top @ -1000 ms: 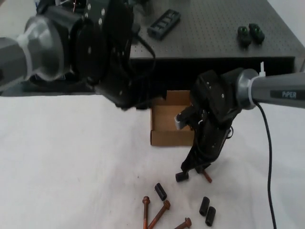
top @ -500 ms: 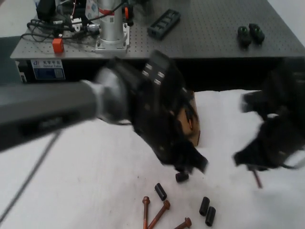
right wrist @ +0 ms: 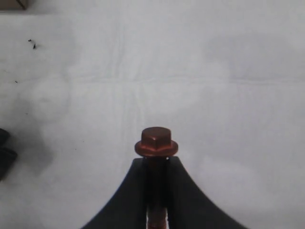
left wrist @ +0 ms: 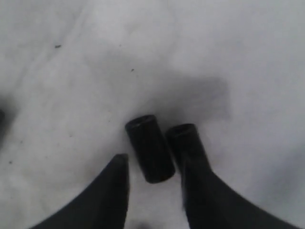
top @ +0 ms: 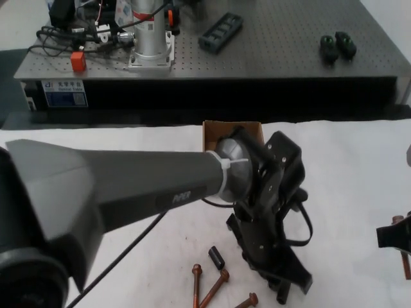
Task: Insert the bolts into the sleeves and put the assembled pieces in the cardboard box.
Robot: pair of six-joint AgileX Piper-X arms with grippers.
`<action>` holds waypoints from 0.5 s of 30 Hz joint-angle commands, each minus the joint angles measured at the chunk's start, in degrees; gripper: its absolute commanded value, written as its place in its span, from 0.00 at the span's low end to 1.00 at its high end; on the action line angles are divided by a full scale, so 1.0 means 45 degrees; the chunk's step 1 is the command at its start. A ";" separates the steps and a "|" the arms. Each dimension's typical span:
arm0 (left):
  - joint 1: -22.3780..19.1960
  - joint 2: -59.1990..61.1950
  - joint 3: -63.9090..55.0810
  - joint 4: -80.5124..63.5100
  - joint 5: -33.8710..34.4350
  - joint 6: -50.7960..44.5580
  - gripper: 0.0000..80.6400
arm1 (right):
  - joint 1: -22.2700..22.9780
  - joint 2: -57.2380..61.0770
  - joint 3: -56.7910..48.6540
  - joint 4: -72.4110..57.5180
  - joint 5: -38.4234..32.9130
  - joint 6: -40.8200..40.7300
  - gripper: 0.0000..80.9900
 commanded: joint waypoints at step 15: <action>-0.0029 0.0347 -0.0180 -0.1053 -0.0233 0.0224 0.34 | -0.0056 -0.0109 0.0004 0.0306 -0.0370 0.0150 0.04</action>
